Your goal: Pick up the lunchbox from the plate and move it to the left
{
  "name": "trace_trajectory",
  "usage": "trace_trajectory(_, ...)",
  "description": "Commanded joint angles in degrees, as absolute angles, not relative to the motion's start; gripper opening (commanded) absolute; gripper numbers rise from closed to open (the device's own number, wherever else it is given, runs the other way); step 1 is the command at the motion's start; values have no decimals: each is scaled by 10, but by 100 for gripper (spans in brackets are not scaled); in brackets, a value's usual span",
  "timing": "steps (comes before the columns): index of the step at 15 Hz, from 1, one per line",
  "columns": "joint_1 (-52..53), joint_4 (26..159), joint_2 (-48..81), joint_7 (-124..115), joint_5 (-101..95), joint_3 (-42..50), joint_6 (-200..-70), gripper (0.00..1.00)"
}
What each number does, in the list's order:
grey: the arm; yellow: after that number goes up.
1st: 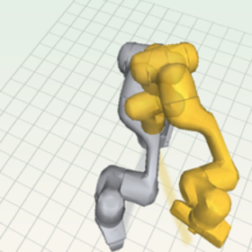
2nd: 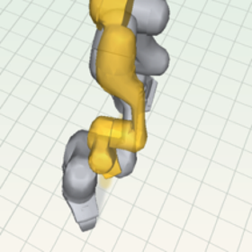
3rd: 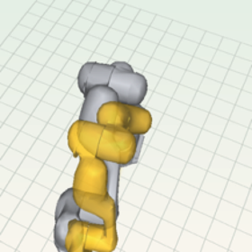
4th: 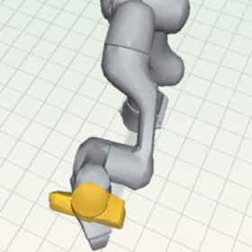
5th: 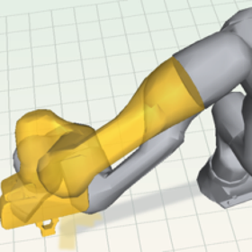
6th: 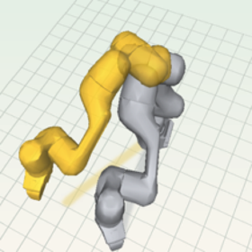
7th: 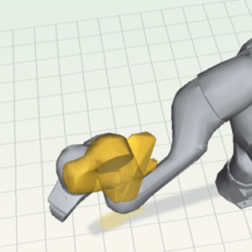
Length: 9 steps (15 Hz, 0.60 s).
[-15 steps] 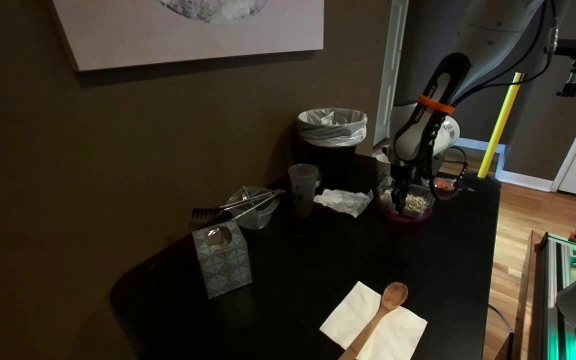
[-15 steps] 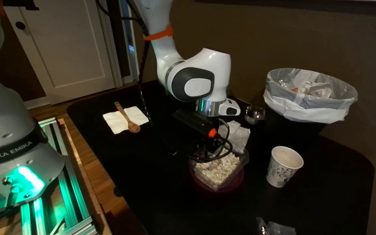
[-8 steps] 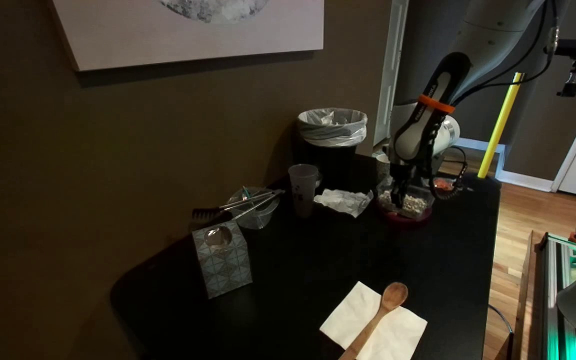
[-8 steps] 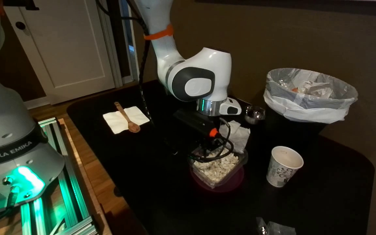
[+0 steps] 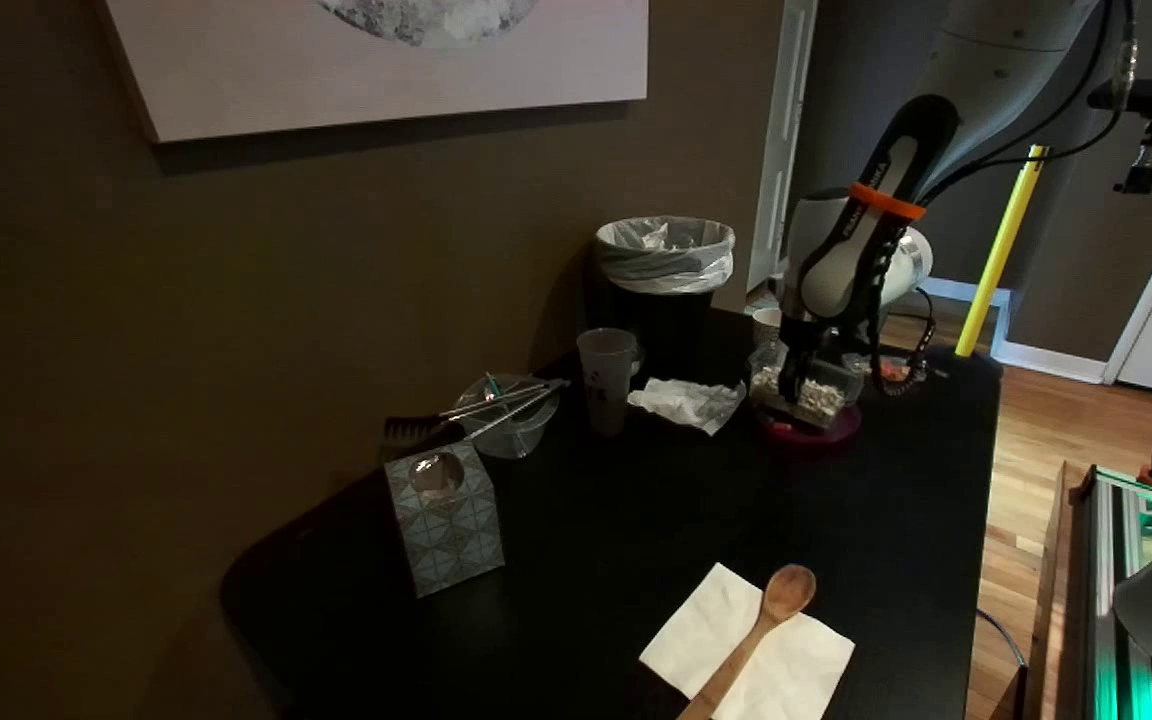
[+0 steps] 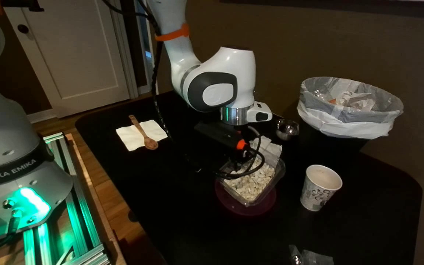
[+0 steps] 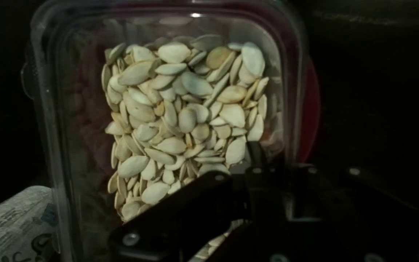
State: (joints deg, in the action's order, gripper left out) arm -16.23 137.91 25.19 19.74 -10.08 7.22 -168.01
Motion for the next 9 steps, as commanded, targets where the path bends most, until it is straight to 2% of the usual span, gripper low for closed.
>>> trace_trajectory(1,-133,1446,203,195,-148,113,-1742,1)
trace_trajectory(6,-66,1513,166,203,-226,183,-1811,1)
trace_trajectory(9,15,1550,148,213,-274,252,-1835,1)
